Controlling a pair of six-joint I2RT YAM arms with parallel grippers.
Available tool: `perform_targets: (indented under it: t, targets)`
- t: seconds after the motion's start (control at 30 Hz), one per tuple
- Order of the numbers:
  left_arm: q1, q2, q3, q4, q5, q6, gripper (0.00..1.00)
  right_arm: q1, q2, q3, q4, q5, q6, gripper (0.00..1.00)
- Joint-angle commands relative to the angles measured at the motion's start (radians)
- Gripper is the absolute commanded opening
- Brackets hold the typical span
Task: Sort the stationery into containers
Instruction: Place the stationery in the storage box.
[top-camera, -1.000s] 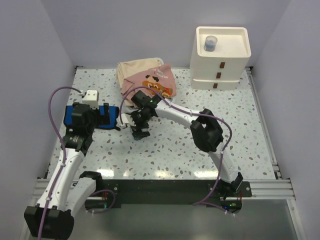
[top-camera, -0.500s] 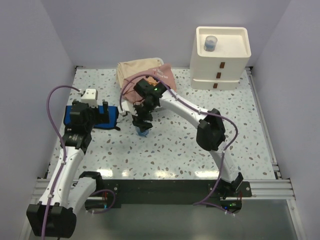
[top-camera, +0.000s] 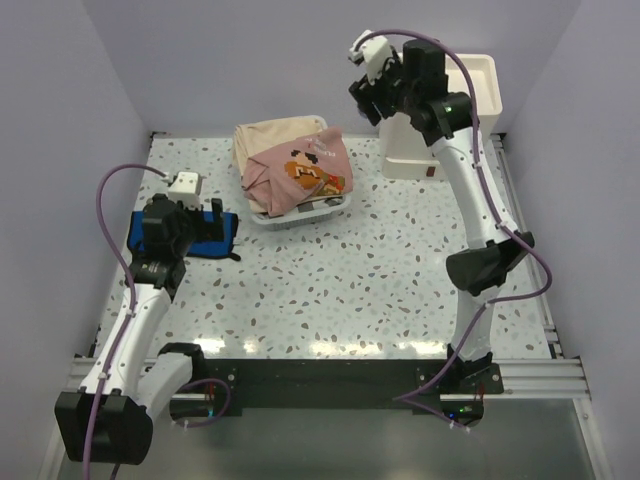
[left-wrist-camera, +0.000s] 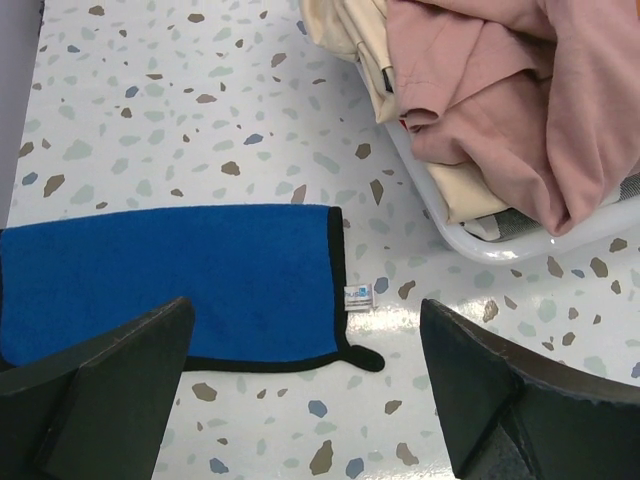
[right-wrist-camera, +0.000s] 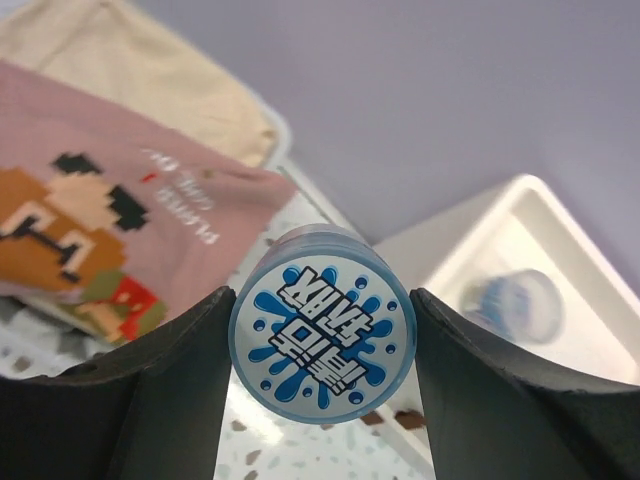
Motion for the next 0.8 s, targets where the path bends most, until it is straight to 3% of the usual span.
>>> perform_targets:
  t: [0.0,0.3,0.77]
  targets:
    - [0.010,-0.009,0.002,0.054,0.043,-0.003,1.00,-0.061,0.043,0.135,0.194,0.273,0.043,0.00]
    - [0.010,-0.036,-0.021,0.023,0.069,-0.029,0.99,-0.212,0.087,0.138,0.375,0.499,0.045,0.00]
    - [0.008,-0.017,-0.021,0.017,0.102,-0.052,0.98,-0.357,0.159,0.140,0.444,0.540,0.193,0.00]
